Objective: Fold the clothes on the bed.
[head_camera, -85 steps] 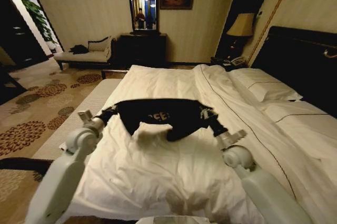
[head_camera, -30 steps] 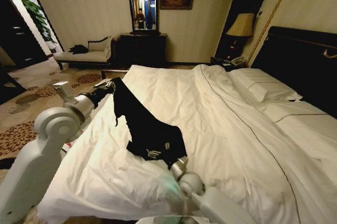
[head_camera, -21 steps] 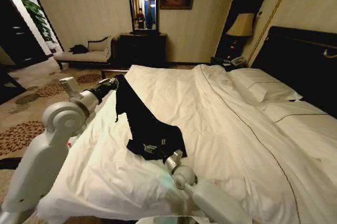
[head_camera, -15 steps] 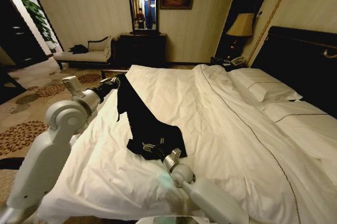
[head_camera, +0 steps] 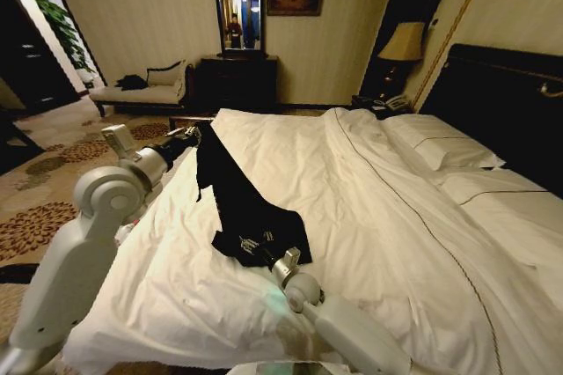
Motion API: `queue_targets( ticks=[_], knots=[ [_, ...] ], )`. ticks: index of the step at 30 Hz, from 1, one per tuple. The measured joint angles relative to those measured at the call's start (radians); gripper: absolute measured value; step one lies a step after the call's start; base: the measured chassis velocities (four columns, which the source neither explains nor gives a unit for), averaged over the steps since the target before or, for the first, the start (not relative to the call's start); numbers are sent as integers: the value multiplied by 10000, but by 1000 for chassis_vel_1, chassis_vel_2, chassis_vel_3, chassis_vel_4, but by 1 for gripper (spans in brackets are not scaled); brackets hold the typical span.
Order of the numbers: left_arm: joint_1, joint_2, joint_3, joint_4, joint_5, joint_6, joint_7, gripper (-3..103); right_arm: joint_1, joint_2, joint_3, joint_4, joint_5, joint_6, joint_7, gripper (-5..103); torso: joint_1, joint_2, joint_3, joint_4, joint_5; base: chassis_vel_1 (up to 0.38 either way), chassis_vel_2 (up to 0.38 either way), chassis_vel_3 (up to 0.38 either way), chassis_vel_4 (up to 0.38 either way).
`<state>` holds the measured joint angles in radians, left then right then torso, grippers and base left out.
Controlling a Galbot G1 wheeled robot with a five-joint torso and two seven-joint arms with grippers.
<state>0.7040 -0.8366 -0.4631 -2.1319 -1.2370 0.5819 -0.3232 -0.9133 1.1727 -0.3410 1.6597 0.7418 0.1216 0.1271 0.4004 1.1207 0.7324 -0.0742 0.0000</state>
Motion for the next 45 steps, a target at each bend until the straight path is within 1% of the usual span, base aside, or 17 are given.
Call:
queue_targets(
  ticks=[3, 5, 8, 10, 11, 12, 16, 20, 25, 27, 30, 31, 35, 36, 41, 42, 45],
  knots=[
    [77, -15, -43, -2, 26, 0, 4, 1, -28, -89, 67, 35, 358, 85, -247, 51, -1, 0, 0, 0, 0, 0, 0, 0, 0],
    [77, -15, -52, 2, 29, 1, 6, 1, -40, -115, 85, 51, 424, 106, -331, 51, 0, 0, 0, 0, 0, 0, 0, 0, 0],
    [7, 17, -70, 68, 28, 1, 9, 1, -103, -231, 165, 146, 571, 179, -617, 35, 0, -1, 0, 0, 0, 0, 0, 0, 0],
    [-29, 30, -71, 97, 26, 1, 9, 1, -124, -284, 181, 190, 606, 196, -710, 35, 0, 0, 0, 0, 1, 0, 0, 0, 0],
    [-103, 51, -72, 151, 14, 0, 9, 1, -161, -395, 209, 260, 633, 215, -846, 24, 0, 0, 0, -1, -1, 0, 0, 0, 0],
    [-139, 60, -71, 177, 9, -3, 9, 1, -179, -435, 226, 291, 633, 230, -893, 24, 0, 0, 0, -1, 0, 0, 0, 0, 0],
    [-233, 122, -97, 309, -14, -27, 9, 1, -328, -661, 653, 629, 269, 314, -1090, 3, 0, 0, 1, -1, 2, 0, 0, 0, 0],
    [-238, 158, -152, 388, -33, -52, 11, 1, -461, -955, 1309, 1123, 3, 354, -1225, 1, 0, -1, 0, 1, 2, 0, 0, 0, 0],
    [-269, 90, -165, 569, -51, -99, 33, 1, -875, -1892, 2731, 2276, 309, 345, -1350, 0, 0, 0, 0, -2, 2, 0, 0, 0, 0],
    [-288, 73, -156, 596, -52, -111, 35, 1, -976, -1986, 2937, 2442, 347, 340, -1369, 0, 0, 0, 0, -1, 1, 0, 0, 0, 0],
    [-440, -7, -123, 680, -178, -199, 24, 1, -1563, -2320, 4001, 3254, 418, 343, -1652, 0, 0, 0, 0, -1, 2, 0, 0, 0, 0],
    [-440, -7, -123, 680, -178, -199, 24, 1, -1563, -2320, 4001, 3254, 418, 343, -1652, 0, 0, 0, 0, -1, 2, 0, 0, 0, 0],
    [-465, -14, -342, 471, -740, -252, -61, 1, -2318, -2540, 5331, 4169, 512, 520, -1977, 0, 0, 1, 0, -2, 3, 0, 0, 0, 0],
    [-465, -14, -342, 471, -740, -252, -61, 1, -2318, -2540, 5331, 4169, 512, 520, -1977, 0, 0, 1, 0, -2, 3, 0, 0, 0, 0],
    [-173, 297, -916, -102, -1343, -482, -66, 1, -3048, -2778, 6737, 5577, 1130, 741, -2033, 0, 0, 1, 0, 1, 0, 0, 0, 0, 0],
    [-173, 297, -916, -102, -1343, -482, -66, 1, -3048, -2778, 6737, 5577, 1130, 741, -2033, 0, 0, 1, 0, 1, 0, 0, 0, 0, 0],
    [-161, 650, -1490, -542, -2116, -725, -68, 1, -3400, -2921, 7850, 6452, 1761, 720, -1952, 0, -1, 1, -1, -1, 1, 0, 0, 0, 0]
  ],
)
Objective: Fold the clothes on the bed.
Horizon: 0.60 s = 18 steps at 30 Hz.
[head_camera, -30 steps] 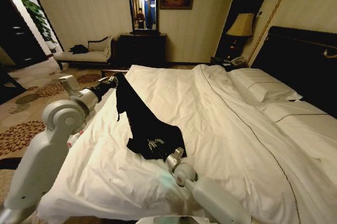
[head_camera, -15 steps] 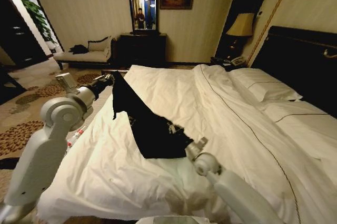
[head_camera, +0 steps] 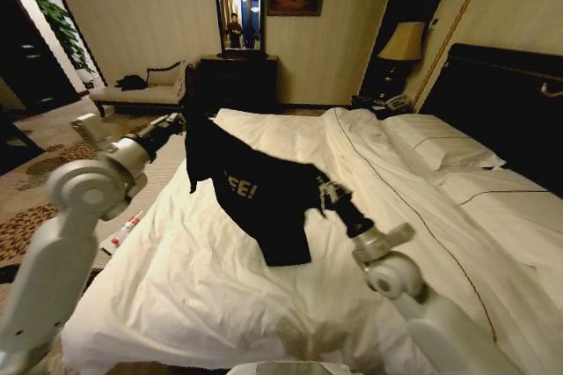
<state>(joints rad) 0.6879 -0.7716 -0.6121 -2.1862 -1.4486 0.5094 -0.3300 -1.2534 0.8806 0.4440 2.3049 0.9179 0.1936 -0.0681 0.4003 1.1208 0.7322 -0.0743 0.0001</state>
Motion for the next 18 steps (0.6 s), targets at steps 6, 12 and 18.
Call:
queue_targets(
  ticks=[6, 12, 18],
  knots=[
    [-61, 751, -1144, -633, -1368, -396, -73, 1, -455, -591, 2564, 1323, 1418, -128, 412, 0, 1, 0, 0, 0, 0, 0, 0, 0, 0],
    [198, 1469, -2520, -1284, -2585, -629, -42, 1, -1200, -1390, 5579, 2081, 2998, -306, 812, 0, -2, 1, -1, 0, -2, 0, 0, 0, 0],
    [1104, 2061, -4681, -1972, -4181, -627, -23, 1, -1689, -2089, 8119, 2079, 4068, -399, 760, 0, 1, 0, 0, 7, 1, 0, 0, 0, 0]
  ],
)
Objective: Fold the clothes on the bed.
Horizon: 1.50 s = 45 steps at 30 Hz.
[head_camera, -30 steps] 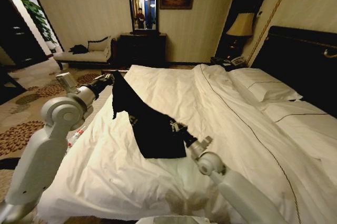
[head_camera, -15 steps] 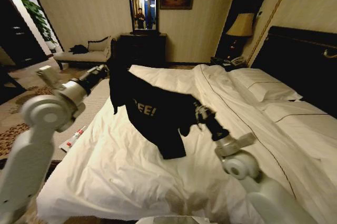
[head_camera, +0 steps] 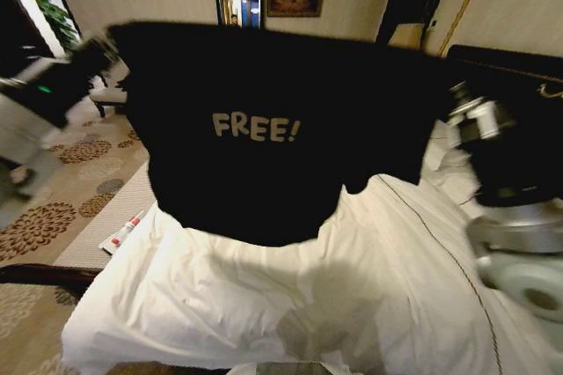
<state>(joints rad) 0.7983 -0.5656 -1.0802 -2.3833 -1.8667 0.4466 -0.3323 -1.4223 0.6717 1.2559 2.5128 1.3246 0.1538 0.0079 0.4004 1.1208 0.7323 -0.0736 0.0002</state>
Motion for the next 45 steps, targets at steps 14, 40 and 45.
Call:
queue_targets(
  ticks=[14, 40, 45],
  knots=[
    [53, -368, 1822, 144, 1595, 258, -131, 1, 183, 325, -2279, -113, -1483, -126, 118, 0, 3, -2, 3, -6, 3, 0, 0, 0, 0],
    [-1558, -624, 4989, 1290, 2879, -105, -88, 1, 4180, -1043, -6058, -1899, -988, -267, -384, 0, -3, 0, -1, -7, -4, 0, 0, 0, 0],
    [-655, -633, 4334, 412, 2842, -20, -249, 1, 2723, -456, -5594, -1134, -1658, -284, -16, 0, 1, -1, 2, -6, -1, 0, 0, 0, 0]
  ],
)
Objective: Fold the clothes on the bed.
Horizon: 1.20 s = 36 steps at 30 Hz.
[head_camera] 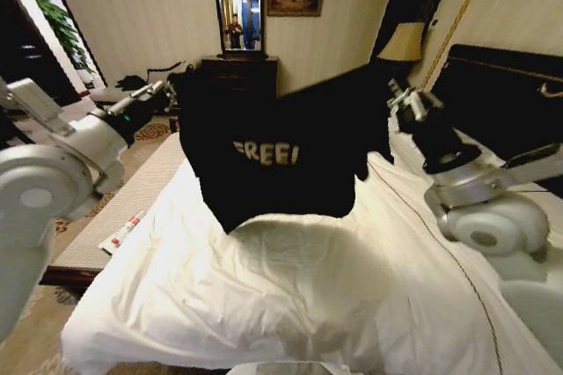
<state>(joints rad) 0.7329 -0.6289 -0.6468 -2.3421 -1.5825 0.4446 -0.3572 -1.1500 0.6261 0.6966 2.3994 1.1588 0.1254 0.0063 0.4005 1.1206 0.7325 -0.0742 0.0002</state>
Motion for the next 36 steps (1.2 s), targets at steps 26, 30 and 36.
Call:
queue_targets(
  ticks=[26, 30, 36],
  knots=[
    [2095, 868, -5001, -1604, -3954, 1262, -416, 1, -4138, 277, 5936, 1024, 587, -1482, 254, 0, -3, 3, -2, -1, -3, 0, 0, 0, 0],
    [2060, 415, -1545, -756, -1398, 2003, -330, 1, -3666, 595, 2313, 675, -731, -2378, 1005, 0, -2, 1, 0, -6, 3, 0, 0, 0, 0],
    [694, -751, 4030, 2845, 2737, 2087, 173, 1, -1139, 1029, -3162, -2808, -1123, -2648, 1940, 0, 3, -1, 3, -2, -3, 0, 0, 0, 0]
  ],
)
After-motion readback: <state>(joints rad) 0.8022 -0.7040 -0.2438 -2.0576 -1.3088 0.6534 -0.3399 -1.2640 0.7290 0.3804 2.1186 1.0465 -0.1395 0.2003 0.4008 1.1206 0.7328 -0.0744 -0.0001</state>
